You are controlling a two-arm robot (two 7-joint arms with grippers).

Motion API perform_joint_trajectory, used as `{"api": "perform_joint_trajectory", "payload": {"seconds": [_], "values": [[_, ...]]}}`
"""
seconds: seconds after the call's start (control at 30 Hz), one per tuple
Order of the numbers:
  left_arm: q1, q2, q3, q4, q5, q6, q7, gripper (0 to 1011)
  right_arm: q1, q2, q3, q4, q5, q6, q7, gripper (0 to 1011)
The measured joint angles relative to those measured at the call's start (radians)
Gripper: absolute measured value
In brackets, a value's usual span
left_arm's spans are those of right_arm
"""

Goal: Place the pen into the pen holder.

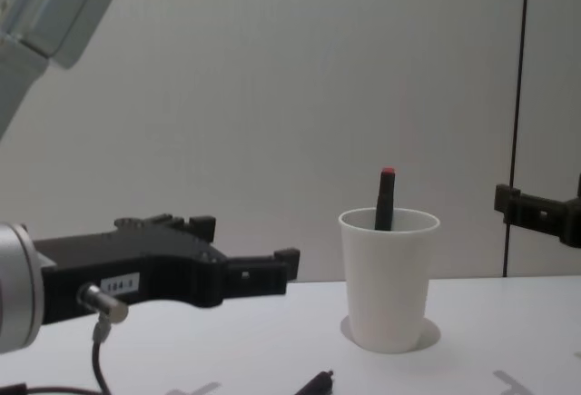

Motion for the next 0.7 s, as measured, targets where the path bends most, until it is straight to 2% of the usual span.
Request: {"api": "perform_joint_trajectory", "payload": {"seconds": [0.3, 0.43, 0.7], "values": [[0.005, 0.014, -0.001, -0.023, -0.015, 0.081, -0.033, 1003, 0.0, 0.0, 0.0, 0.0, 0.0, 0.0, 0.0, 1002], [0.004, 0.014, 0.002, -0.031, -0.016, 0.136, -0.046, 1003, 0.0, 0.0, 0.0, 0.0, 0.0, 0.0, 0.0, 1002], [0.001, 0.007, 0.012, -0.037, -0.008, 0.205, -0.055, 1003, 0.0, 0.0, 0.0, 0.0, 0.0, 0.0, 0.0, 1002]]}}
